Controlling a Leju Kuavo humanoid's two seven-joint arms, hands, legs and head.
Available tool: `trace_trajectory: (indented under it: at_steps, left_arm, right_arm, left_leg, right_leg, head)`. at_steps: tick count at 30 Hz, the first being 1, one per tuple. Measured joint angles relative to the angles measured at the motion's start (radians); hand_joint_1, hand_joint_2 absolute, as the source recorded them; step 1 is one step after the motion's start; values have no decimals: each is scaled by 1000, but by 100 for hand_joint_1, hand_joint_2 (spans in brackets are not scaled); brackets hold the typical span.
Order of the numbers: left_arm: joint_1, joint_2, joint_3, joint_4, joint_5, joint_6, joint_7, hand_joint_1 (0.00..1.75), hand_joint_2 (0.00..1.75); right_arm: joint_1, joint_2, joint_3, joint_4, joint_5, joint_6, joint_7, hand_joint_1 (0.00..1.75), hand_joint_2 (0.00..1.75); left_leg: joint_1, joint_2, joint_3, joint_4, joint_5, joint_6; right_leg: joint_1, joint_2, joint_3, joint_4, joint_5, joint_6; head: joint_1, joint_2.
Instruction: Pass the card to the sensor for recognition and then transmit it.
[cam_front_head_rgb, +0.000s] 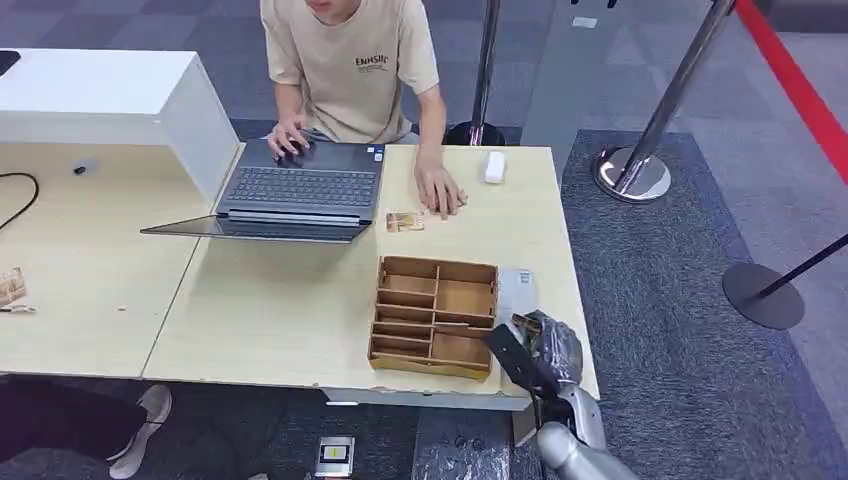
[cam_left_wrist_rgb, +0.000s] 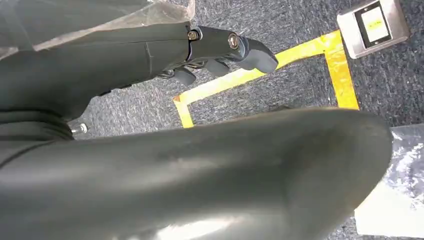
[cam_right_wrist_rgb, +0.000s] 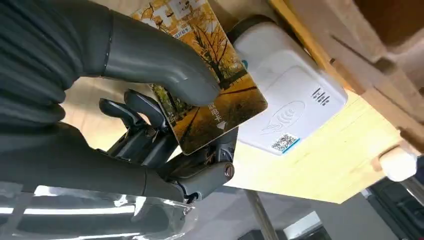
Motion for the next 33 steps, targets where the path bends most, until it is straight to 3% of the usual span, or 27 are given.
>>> trace_trajectory:
  at_steps: [10,14,23,33]
  left_arm:
    - [0,0,0,0,7,0,-2,0,0]
    - [1,0,0,0,12,0,-2,0,0]
    - [2,0,0,0,21,0,-2,0,0]
    - [3,0,0,0,29,4,-5,0,0]
  right_arm:
    - [2,-2,-9,-22,52,-2,1,175,175]
    - [8,-17,-24,-94,46,-1,40,175,175]
    - [59,-72,-71,-423,78,27,115,175,175]
    - [102,-94,-105,-748,51,48,105,175,175]
  left_leg:
    - [0,0,0,0,0,0]
    - [0,0,0,0,0,0]
    - [0,0,0,0,0,0]
    - [0,0,0,0,0,0]
  right_leg:
    - [0,0,0,0,0,0]
    - [0,0,0,0,0,0]
    - [0,0,0,0,0,0]
    - [0,0,0,0,0,0]
  head:
    - [0,0]
    - [0,0]
    - [0,0]
    - [0,0]
